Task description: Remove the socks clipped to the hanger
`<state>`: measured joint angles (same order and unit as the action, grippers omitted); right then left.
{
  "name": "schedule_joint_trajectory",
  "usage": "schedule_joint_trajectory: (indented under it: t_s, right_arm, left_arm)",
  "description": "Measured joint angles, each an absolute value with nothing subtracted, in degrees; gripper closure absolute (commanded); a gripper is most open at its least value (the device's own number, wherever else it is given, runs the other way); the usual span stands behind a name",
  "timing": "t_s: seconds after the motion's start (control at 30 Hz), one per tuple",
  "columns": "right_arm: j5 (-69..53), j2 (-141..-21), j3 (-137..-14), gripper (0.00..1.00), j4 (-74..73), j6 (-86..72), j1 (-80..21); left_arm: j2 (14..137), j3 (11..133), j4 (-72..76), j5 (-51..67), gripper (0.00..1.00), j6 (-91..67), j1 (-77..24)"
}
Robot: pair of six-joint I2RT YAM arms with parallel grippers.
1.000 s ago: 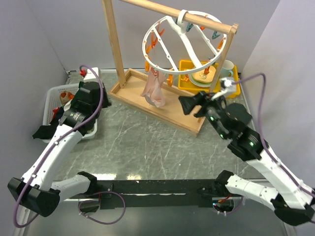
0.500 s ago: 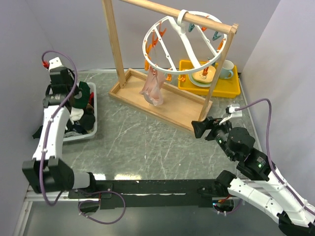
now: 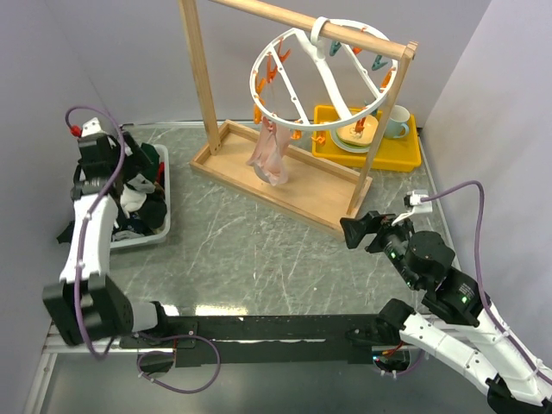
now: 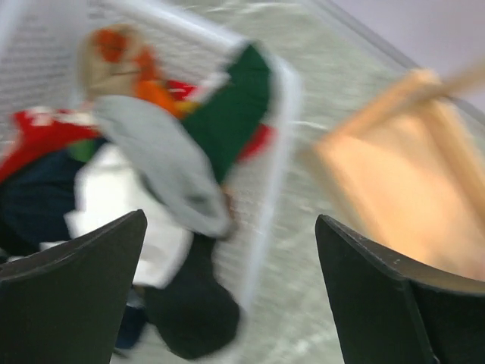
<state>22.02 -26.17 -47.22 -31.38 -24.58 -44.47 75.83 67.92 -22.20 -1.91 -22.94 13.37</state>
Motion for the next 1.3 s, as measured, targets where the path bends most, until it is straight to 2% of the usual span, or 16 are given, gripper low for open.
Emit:
schedule_joint_trajectory:
  t_s: [0.1, 0.23, 0.4, 0.53, 0.83, 1.3]
  right_arm:
    - [21.52, -26.0, -46.76, 0.0, -31.81, -24.58, -44.47]
    - [20.4, -25.82, -45.41, 0.0, -31.97, -24.6, -44.45]
    - [20.36, -23.35, -40.73, 0.0, -31.44, -24.64, -44.42]
    - [20.84, -19.75, -34.54, 0.0, -30.46, -24.62, -44.38]
    - [23.18, -10.9, -26.2, 0.0, -27.99, -23.53, -44.38]
    - [24.58, -10.83, -26.11, 0.0, -26.22, -23.03, -44.38]
  left_arm:
    - [68.47, 63.35, -19.27, 0.93, 0.01, -24.82, 9.67]
    - [59.27, 55.05, -13.89, 2.79, 0.01, -28.69, -0.6]
    - [48.8, 39.92, -5.91, 3.03, 0.01, -34.06, -13.76]
    - [41.32, 29.47, -1.04, 2.72, 0.0, -35.62, -19.09]
    - [31.88, 17.82, 4.43, 2.13, 0.01, -34.04, -24.91]
    - [22.0, 12.49, 6.22, 1.08, 0.01, -31.51, -25.71]
